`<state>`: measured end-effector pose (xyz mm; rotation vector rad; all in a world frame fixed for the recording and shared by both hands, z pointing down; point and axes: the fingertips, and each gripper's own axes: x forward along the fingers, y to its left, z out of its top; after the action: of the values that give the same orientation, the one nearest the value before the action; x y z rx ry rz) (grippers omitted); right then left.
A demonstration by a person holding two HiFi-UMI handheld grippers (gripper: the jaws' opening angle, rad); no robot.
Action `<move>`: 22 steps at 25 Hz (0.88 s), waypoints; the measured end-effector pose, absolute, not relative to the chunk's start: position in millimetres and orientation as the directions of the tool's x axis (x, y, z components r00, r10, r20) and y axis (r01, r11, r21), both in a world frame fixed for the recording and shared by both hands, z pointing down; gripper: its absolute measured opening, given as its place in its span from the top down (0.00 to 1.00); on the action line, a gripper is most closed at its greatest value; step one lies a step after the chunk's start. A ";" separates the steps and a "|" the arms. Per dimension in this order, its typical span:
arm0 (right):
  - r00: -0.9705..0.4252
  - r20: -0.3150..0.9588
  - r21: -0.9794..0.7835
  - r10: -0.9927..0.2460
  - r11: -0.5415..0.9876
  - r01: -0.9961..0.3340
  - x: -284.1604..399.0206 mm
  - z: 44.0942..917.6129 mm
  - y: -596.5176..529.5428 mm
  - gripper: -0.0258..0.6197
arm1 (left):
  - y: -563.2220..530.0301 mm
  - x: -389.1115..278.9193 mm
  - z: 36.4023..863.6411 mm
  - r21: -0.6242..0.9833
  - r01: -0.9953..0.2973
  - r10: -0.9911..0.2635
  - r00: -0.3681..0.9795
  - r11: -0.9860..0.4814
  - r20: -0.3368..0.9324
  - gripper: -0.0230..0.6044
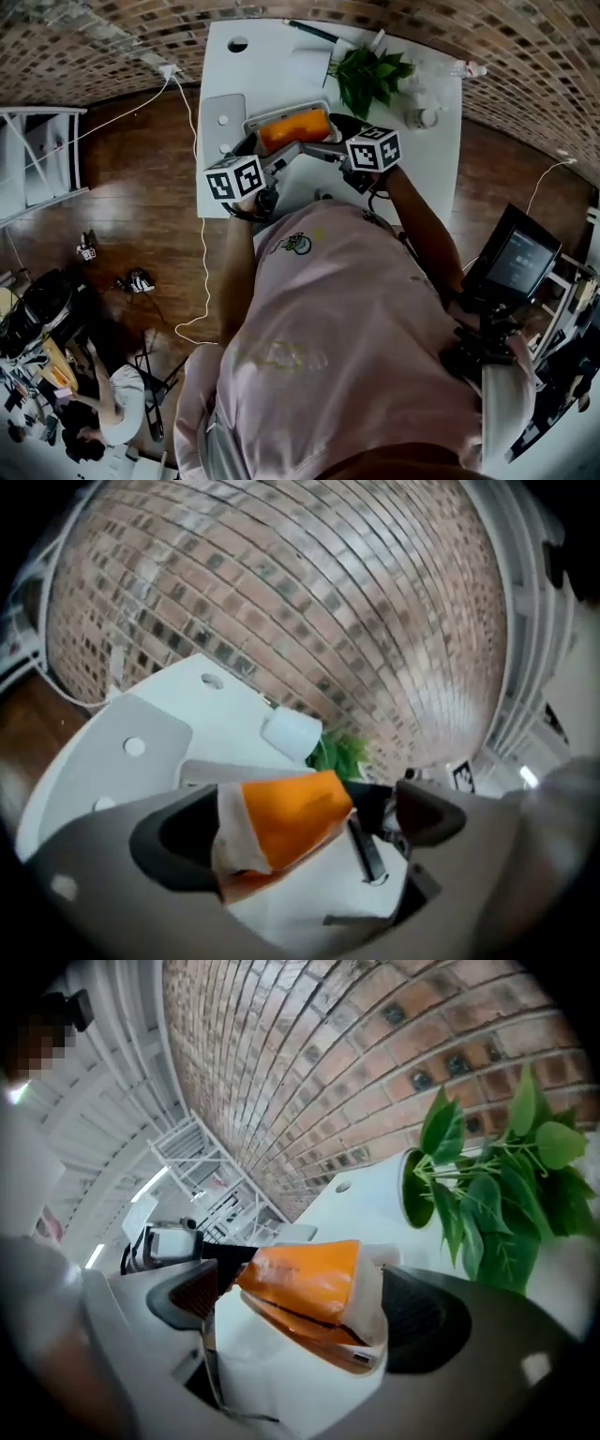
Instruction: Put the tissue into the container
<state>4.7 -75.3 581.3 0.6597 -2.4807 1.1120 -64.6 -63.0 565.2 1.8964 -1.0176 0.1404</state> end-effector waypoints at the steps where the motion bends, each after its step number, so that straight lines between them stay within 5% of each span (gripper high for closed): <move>1: -0.832 0.503 -0.582 -0.235 0.620 -0.527 3.3 586.5 -72.4 0.14 | -60.8 -58.9 570.9 0.655 -0.722 -0.563 0.644 -0.224 0.518 0.04; 10: -0.675 0.736 -0.248 -0.045 0.911 -0.330 8.7 632.2 -61.6 0.15 | -53.1 -49.3 596.2 0.656 -0.715 -0.445 0.682 -0.240 0.580 0.21; 12: -0.659 0.747 -0.195 -0.087 0.919 -0.342 3.2 634.8 -68.6 0.25 | -56.5 -51.7 600.7 0.660 -0.717 -0.445 0.677 -0.222 0.586 0.24; 14: -0.634 0.760 -0.144 -0.146 0.913 -0.382 2.5 635.8 -76.7 0.51 | -57.9 -53.8 603.6 0.659 -0.723 -0.446 0.669 -0.206 0.594 0.27; 22: -0.693 0.658 -0.074 -0.295 0.891 -0.448 1.3 552.0 -71.7 0.55 | -63.7 -59.8 527.9 0.644 -0.710 -0.564 0.667 -0.283 0.487 0.31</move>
<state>1.3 -71.7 552.0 0.5309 -2.3827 0.2998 -59.8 -63.7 527.9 1.9739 -0.9908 0.2036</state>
